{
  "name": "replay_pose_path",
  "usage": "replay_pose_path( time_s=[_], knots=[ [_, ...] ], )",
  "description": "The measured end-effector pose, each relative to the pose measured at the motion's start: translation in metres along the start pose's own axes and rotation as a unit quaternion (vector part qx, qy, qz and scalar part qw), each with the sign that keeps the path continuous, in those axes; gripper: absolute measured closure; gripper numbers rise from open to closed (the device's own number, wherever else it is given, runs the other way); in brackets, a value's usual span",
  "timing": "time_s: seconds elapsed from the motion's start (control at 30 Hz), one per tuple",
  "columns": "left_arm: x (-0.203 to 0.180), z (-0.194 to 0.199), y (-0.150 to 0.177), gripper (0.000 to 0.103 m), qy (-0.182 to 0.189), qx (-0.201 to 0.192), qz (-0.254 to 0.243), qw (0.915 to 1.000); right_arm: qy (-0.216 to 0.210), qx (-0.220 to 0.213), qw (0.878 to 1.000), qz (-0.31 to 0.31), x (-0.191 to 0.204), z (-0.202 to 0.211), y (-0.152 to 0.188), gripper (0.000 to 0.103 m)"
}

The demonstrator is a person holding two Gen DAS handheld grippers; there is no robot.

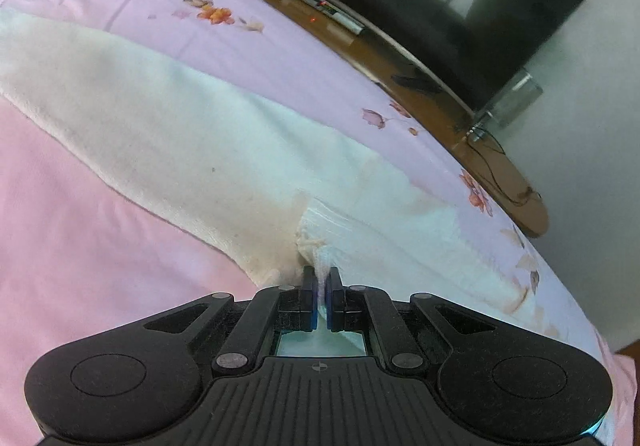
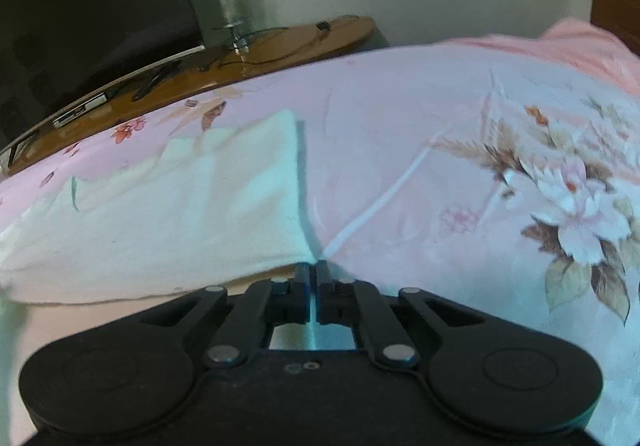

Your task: Fold small clothes

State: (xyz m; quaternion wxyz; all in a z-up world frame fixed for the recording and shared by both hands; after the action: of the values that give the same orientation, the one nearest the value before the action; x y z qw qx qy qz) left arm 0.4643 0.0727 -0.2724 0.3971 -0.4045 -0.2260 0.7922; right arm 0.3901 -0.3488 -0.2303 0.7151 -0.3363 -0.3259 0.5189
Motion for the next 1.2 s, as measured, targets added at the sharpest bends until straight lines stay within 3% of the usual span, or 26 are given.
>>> replay_pose_path(
  time_s=[0.1, 0.2, 0.27, 0.47, 0.5, 0.53, 0.57, 0.6, 0.7, 0.77, 0.83, 0.9, 0.97, 1.0, 1.03, 1.07, 1.13, 1.2],
  knots=[
    [-0.003, 0.014, -0.004, 0.099, -0.002, -0.003, -0.022, 0.9997, -0.017, 0.005, 1.000, 0.000, -0.001, 0.011, -0.002, 0.101],
    [0.001, 0.030, -0.009, 0.098, 0.004, -0.006, -0.012, 0.9999, -0.027, -0.020, 0.999, -0.006, 0.000, 0.025, -0.015, 0.094],
    [0.006, 0.036, -0.015, 0.098, -0.002, -0.014, -0.008, 0.9999, -0.041, -0.028, 0.999, -0.018, 0.004, 0.025, -0.024, 0.074],
    [0.001, 0.028, -0.028, 0.095, 0.011, 0.001, 0.008, 0.9999, -0.064, 0.005, 0.997, -0.052, 0.017, -0.013, -0.039, 0.070],
    [-0.001, 0.026, -0.028, 0.073, 0.007, 0.001, 0.004, 1.0000, -0.065, 0.007, 0.997, -0.050, 0.019, -0.019, -0.042, 0.069],
    [-0.004, 0.024, -0.028, 0.032, 0.003, -0.001, -0.002, 1.0000, -0.065, 0.011, 0.997, -0.045, 0.021, -0.027, -0.044, 0.066],
    [-0.007, 0.022, -0.030, 0.017, -0.007, -0.014, -0.008, 0.9998, -0.064, 0.015, 0.997, -0.042, 0.023, -0.034, -0.047, 0.065],
    [-0.010, 0.024, -0.033, 0.012, -0.011, -0.034, -0.012, 0.9993, -0.066, 0.021, 0.997, -0.039, 0.024, -0.042, -0.048, 0.063],
    [-0.031, 0.022, -0.034, 0.013, 0.007, -0.054, -0.039, 0.9978, -0.066, 0.019, 0.997, -0.025, 0.028, -0.057, -0.054, 0.060],
    [-0.039, 0.013, -0.031, 0.022, 0.008, -0.051, -0.046, 0.9976, -0.070, 0.011, 0.997, -0.015, 0.029, -0.064, -0.060, 0.060],
    [-0.042, 0.000, -0.026, 0.052, 0.004, -0.038, -0.057, 0.9976, -0.072, 0.006, 0.997, -0.036, 0.024, -0.071, -0.067, 0.060],
    [-0.039, -0.013, -0.018, 0.069, -0.004, -0.021, -0.068, 0.9975, -0.070, 0.002, 0.996, -0.053, 0.018, -0.078, -0.072, 0.060],
    [-0.033, -0.018, -0.014, 0.071, -0.013, -0.025, -0.078, 0.9966, -0.064, 0.003, 0.997, -0.044, 0.017, -0.089, -0.074, 0.066],
    [-0.032, -0.019, -0.013, 0.079, -0.017, -0.030, -0.092, 0.9951, -0.066, 0.005, 0.997, -0.046, 0.017, -0.094, -0.074, 0.068],
    [-0.029, -0.019, -0.010, 0.089, -0.027, -0.033, -0.112, 0.9927, -0.072, 0.007, 0.996, -0.049, 0.019, -0.097, -0.074, 0.078],
    [-0.028, -0.019, -0.010, 0.090, -0.028, -0.037, -0.119, 0.9918, -0.075, 0.008, 0.996, -0.049, 0.020, -0.100, -0.075, 0.087],
    [-0.025, -0.018, -0.011, 0.092, -0.023, -0.038, -0.111, 0.9928, -0.079, 0.002, 0.996, -0.037, 0.025, -0.098, -0.077, 0.094],
    [-0.025, -0.018, -0.011, 0.092, -0.023, -0.035, -0.117, 0.9923, -0.061, -0.020, 0.998, 0.023, 0.031, -0.096, -0.079, 0.095]
  ],
)
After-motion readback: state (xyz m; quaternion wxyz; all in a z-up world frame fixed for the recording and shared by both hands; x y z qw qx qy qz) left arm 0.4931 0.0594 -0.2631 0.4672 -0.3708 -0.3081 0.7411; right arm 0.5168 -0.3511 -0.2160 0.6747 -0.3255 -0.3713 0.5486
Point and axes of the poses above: each gripper's, at about its wrist camera, not at the fingertips, and z roughly against the way its jaws point, x to its left, y to its underside, the point moved 10 cm from there along -z, roughly the way its jaws point, and after that the axes turned 12 degrees about -x, right-handed, at the moved point
